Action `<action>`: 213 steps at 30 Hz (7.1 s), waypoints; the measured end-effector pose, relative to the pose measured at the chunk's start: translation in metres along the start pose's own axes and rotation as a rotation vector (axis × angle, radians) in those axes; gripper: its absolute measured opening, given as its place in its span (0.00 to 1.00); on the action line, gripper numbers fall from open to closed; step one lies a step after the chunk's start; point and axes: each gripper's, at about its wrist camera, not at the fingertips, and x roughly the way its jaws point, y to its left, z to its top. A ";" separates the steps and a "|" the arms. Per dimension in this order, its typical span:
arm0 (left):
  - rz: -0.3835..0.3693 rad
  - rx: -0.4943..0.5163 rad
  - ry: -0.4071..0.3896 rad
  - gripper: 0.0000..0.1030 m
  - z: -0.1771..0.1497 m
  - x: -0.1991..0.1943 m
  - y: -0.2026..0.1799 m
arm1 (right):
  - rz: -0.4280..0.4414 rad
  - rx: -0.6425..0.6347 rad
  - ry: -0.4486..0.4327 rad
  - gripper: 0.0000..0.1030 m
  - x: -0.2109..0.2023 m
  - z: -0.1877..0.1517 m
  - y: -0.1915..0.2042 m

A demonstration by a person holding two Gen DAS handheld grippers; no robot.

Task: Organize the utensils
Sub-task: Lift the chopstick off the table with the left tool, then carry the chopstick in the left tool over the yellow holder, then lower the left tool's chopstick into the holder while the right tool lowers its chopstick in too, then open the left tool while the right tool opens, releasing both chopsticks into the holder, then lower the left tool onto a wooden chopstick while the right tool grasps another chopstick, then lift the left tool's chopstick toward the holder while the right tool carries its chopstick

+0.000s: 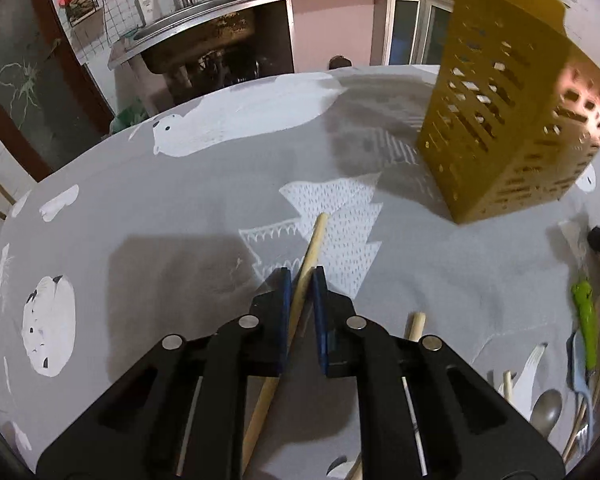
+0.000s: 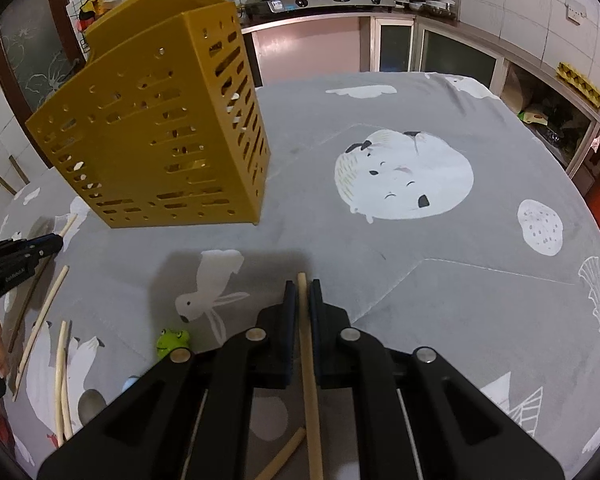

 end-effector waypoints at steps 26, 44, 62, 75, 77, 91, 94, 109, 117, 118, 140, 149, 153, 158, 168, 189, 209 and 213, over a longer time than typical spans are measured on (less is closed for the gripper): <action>0.008 -0.128 -0.098 0.04 0.018 -0.029 0.013 | -0.011 0.000 -0.102 0.06 -0.037 0.010 0.004; 0.004 -0.123 -0.577 0.04 -0.007 -0.215 -0.035 | 0.059 -0.033 -0.470 0.05 -0.154 0.024 0.023; -0.018 -0.066 -0.680 0.03 -0.002 -0.242 -0.069 | 0.069 -0.032 -0.592 0.05 -0.188 0.035 0.022; -0.005 -0.059 -0.713 0.03 -0.010 -0.250 -0.076 | 0.059 -0.049 -0.624 0.05 -0.201 0.033 0.028; -0.005 -0.059 -0.722 0.03 -0.011 -0.253 -0.076 | 0.058 -0.050 -0.634 0.05 -0.205 0.033 0.029; -0.005 -0.056 -0.777 0.03 0.000 -0.270 -0.081 | 0.053 -0.090 -0.684 0.05 -0.224 0.045 0.038; -0.009 -0.055 -0.798 0.03 0.007 -0.274 -0.081 | 0.057 -0.096 -0.701 0.05 -0.230 0.053 0.041; -0.065 -0.063 -0.909 0.03 0.062 -0.284 -0.080 | 0.072 -0.118 -0.791 0.05 -0.255 0.120 0.070; -0.101 -0.068 -0.913 0.03 0.090 -0.255 -0.088 | 0.087 -0.060 -0.785 0.05 -0.228 0.148 0.067; -0.104 -0.070 -0.905 0.03 0.092 -0.244 -0.088 | 0.089 -0.053 -0.778 0.05 -0.221 0.148 0.066; -0.001 -0.126 -0.719 0.86 0.057 -0.206 -0.038 | -0.009 -0.006 -0.601 0.63 -0.176 0.109 0.033; 0.007 -0.137 -0.646 0.95 0.011 -0.225 -0.012 | -0.129 0.047 -0.559 0.72 -0.190 0.045 0.014; -0.013 -0.106 -0.585 0.95 -0.010 -0.206 -0.006 | -0.143 0.071 -0.450 0.72 -0.162 0.013 0.008; -0.017 -0.087 -0.466 0.95 -0.036 -0.164 -0.005 | -0.145 0.123 -0.333 0.72 -0.119 -0.021 0.000; -0.028 -0.052 -0.274 0.95 -0.052 -0.080 -0.015 | -0.203 0.155 -0.166 0.72 -0.063 -0.061 0.002; -0.084 0.003 -0.125 0.55 -0.048 -0.017 -0.040 | -0.240 0.204 -0.086 0.34 -0.045 -0.077 0.016; -0.099 -0.075 -0.117 0.06 -0.030 -0.017 -0.032 | -0.153 0.251 -0.124 0.06 -0.051 -0.056 0.003; -0.102 -0.085 -0.157 0.06 -0.030 -0.034 -0.030 | -0.133 0.245 -0.169 0.05 -0.064 -0.042 -0.003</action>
